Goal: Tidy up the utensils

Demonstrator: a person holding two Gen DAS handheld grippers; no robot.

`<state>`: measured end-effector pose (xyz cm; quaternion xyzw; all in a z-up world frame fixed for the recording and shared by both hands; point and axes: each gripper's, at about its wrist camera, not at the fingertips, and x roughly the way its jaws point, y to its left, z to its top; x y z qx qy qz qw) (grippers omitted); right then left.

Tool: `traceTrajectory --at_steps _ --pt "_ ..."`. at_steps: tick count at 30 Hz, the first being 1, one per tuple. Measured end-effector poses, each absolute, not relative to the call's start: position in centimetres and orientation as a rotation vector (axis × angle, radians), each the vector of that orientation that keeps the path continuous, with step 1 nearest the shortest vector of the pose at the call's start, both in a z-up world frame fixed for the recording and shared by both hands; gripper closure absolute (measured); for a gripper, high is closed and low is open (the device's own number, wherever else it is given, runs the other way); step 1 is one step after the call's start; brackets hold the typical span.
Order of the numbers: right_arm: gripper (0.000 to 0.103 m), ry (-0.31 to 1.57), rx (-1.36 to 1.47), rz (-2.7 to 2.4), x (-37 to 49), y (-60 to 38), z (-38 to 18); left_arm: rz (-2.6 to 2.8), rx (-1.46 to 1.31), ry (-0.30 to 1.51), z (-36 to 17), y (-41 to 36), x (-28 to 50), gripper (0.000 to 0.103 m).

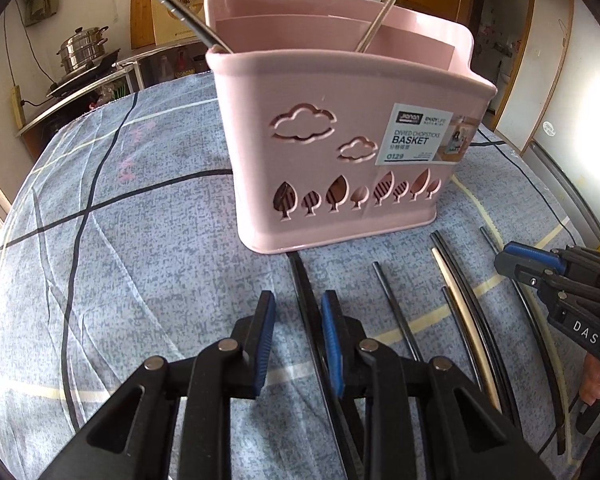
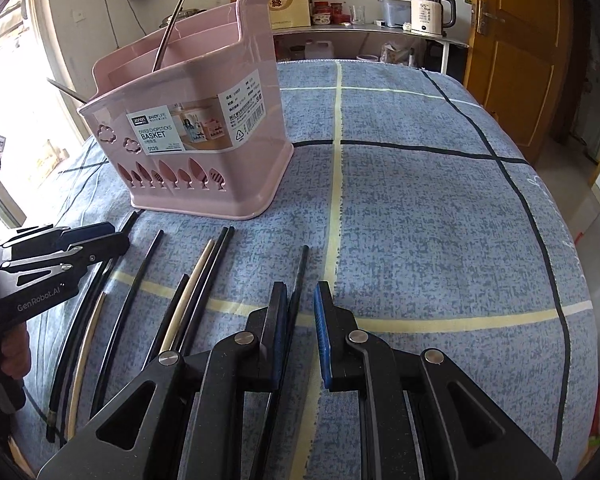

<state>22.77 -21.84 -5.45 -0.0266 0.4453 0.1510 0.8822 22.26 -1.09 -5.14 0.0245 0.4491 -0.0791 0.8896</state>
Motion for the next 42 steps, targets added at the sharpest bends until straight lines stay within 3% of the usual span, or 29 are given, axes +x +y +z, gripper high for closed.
traceTrajectory --at_steps 4,7,19,42 --pt "0.089 0.925 -0.097 0.305 22.9 -21.3 -5.5 -0.162 0.063 0.929 -5.2 -1.3 21.9 0.095" --pt "0.096 0.928 -0.097 0.307 22.9 -21.3 -5.5 -0.159 0.062 0.93 -5.1 -1.4 21.7 0.095" --pt "0.097 0.871 -0.037 0.365 21.3 -21.4 -3.1 -0.184 0.014 0.898 -2.7 -0.6 20.3 0.096" --pt "0.098 0.582 -0.01 0.42 16.7 -21.7 7.8 -0.254 -0.039 0.639 9.1 2.1 15.0 0.098"
